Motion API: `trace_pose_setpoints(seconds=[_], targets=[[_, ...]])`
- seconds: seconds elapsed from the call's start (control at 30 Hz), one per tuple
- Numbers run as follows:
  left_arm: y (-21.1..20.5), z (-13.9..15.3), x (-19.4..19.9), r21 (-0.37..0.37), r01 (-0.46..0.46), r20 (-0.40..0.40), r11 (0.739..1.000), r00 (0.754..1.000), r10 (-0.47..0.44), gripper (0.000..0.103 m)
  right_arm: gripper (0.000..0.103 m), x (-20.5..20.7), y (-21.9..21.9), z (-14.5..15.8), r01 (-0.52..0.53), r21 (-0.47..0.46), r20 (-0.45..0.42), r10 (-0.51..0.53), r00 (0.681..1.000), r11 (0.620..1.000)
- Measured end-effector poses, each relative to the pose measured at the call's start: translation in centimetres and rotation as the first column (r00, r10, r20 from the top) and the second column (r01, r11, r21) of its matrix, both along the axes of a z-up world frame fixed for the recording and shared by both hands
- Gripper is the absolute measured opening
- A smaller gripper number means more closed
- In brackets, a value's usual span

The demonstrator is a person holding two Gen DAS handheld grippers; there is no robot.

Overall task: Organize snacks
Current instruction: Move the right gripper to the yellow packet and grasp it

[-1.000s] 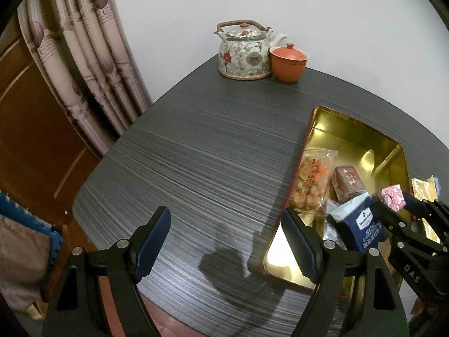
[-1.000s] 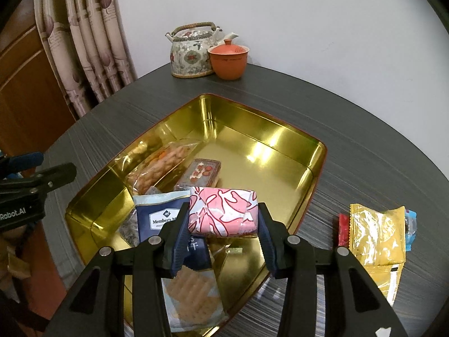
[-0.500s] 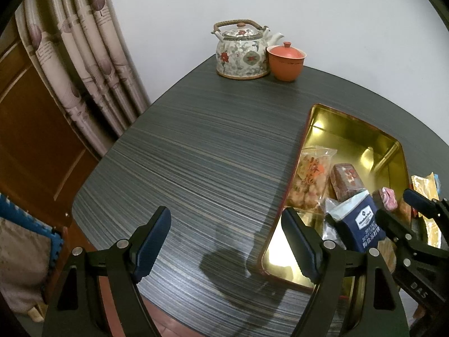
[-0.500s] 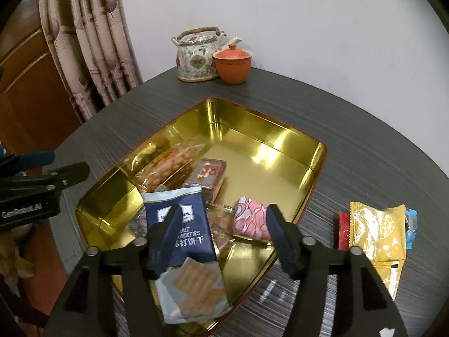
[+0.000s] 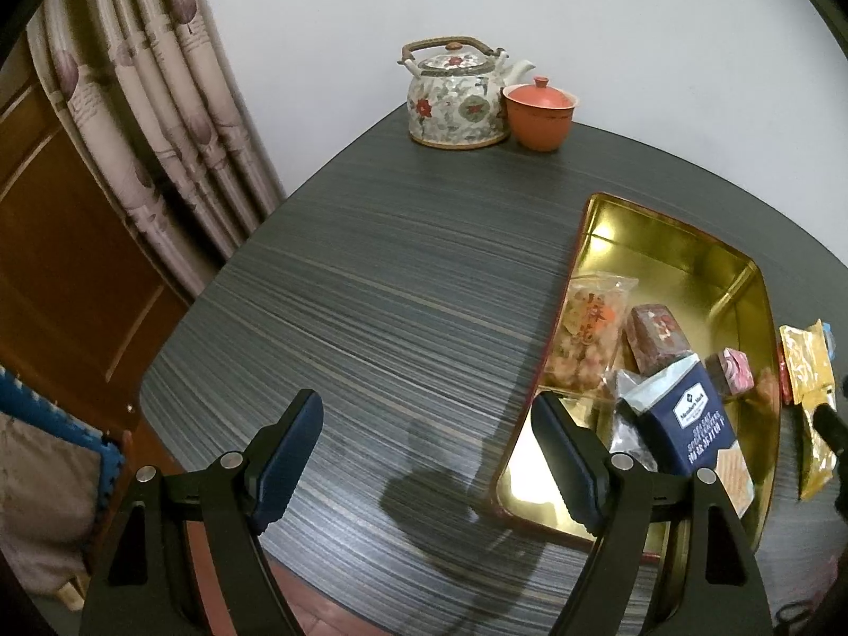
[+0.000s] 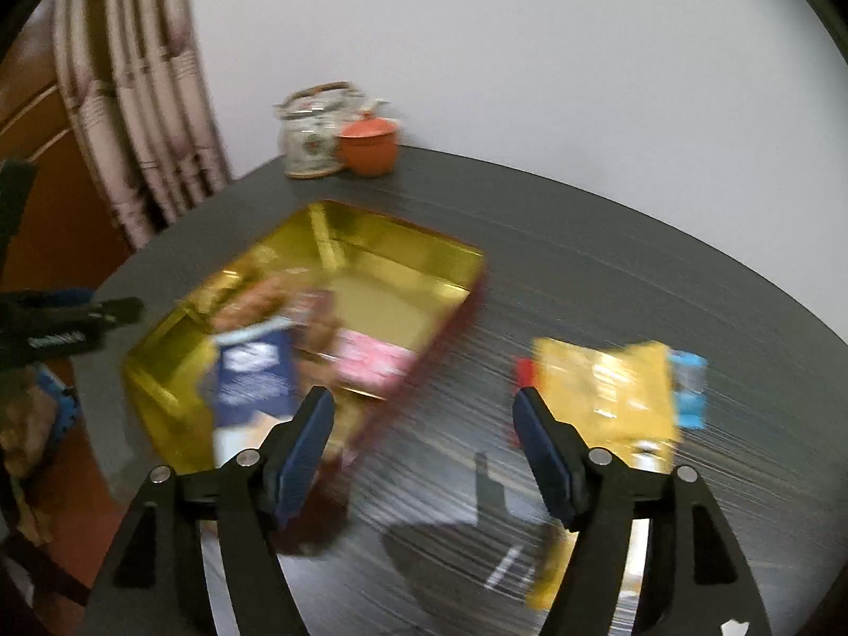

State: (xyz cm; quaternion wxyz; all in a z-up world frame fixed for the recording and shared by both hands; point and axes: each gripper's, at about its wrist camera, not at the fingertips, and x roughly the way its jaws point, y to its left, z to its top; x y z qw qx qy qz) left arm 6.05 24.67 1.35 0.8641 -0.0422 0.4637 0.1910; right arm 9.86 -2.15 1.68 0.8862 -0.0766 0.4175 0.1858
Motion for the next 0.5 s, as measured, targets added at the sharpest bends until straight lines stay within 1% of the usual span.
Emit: trace_pose_setpoints(seconds=[0.07,0.1,0.2,0.3,0.4,0.5], targets=[[-0.1,0.0,-0.1,0.006,0.004,0.001,1.000,1.000,-0.004,0.081,0.077,0.2,-1.9,-0.5,0.044,-0.033,-0.001,-0.045,0.999,0.998],[-0.2,0.0,-0.1,0.009,0.007,0.000,1.000,1.000,-0.007,0.081,0.078,0.3,-3.0,-0.9,0.069,-0.056,-0.003,-0.069,0.998,0.996],[-0.3,0.0,-0.1,0.010,0.010,-0.003,1.000,1.000,-0.010,0.081,0.079,0.3,-5.1,-2.1,0.109,-0.086,-0.035,-0.112,0.993,0.990],[-0.4,0.0,-0.1,0.012,0.012,-0.004,1.000,1.000,-0.012,0.081,0.079,0.2,-6.3,-3.3,0.125,-0.090,-0.067,-0.131,0.989,0.988],[-0.5,0.0,-0.1,0.018,0.018,-0.008,1.000,1.000,-0.018,0.081,0.079,0.2,-6.5,-4.1,0.126,-0.089,-0.083,-0.133,0.988,0.988],[-0.6,-0.1,-0.1,0.022,0.024,-0.010,0.999,1.000,-0.024,0.081,0.079,0.4,-6.0,-5.0,0.122,-0.115,-0.085,-0.132,0.988,0.986]])
